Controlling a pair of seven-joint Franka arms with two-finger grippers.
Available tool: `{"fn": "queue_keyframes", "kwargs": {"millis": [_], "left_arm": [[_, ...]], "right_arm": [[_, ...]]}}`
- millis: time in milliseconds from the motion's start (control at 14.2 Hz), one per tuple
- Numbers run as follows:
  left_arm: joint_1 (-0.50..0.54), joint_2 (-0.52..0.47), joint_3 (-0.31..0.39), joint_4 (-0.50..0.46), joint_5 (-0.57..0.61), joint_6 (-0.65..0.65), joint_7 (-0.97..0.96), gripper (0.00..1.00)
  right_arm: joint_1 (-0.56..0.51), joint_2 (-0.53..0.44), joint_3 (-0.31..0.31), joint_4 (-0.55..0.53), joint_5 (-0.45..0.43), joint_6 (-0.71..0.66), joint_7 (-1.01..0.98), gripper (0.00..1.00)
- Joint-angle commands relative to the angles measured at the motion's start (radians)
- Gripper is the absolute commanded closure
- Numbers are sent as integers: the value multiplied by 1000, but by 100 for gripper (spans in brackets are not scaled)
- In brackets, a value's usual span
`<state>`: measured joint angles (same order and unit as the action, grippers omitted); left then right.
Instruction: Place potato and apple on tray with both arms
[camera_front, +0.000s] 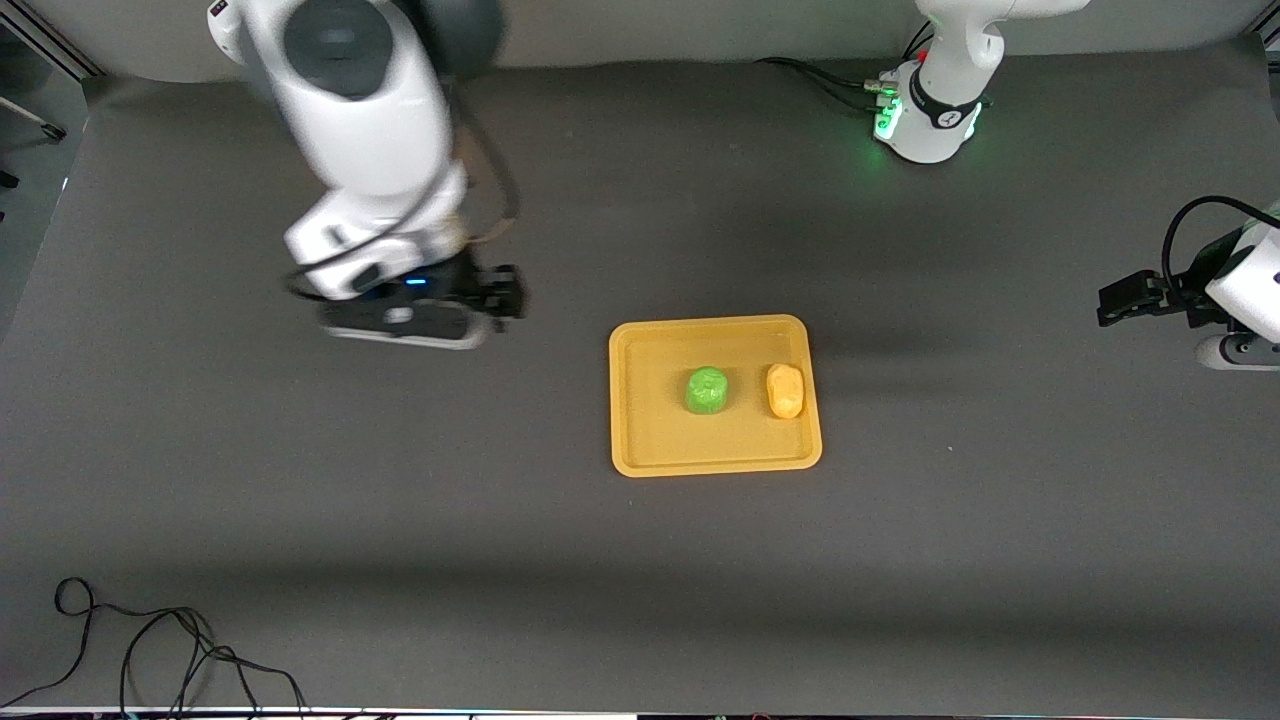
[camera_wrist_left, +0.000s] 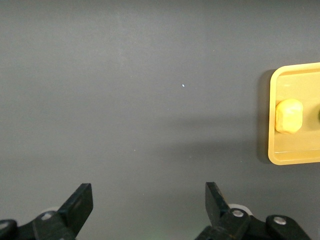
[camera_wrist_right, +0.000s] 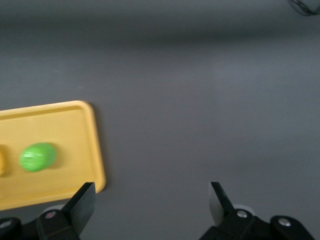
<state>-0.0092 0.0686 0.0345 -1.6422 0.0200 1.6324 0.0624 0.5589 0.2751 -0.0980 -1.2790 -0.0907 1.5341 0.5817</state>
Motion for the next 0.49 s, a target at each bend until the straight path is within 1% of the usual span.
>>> {"fn": "queue_keyframes", "kwargs": {"millis": [0,70,282,423], "left_arm": [[3,-6,-1,-5,11,10,11,0],[3,-4,-1,-5,11,7,11,0],[3,-4,-1,-14,11,6,13,0],[3,-4,-2,-14,11,6,13,0]], "right_arm": [[-181,-210,35,-264,64,64,-161,0],[-244,-226,44,-272,78,63,-227,0],[-396,-252,49,-298,78,61,-402,0],[-482,-258,70,-312,78,64,-460,0]]}}
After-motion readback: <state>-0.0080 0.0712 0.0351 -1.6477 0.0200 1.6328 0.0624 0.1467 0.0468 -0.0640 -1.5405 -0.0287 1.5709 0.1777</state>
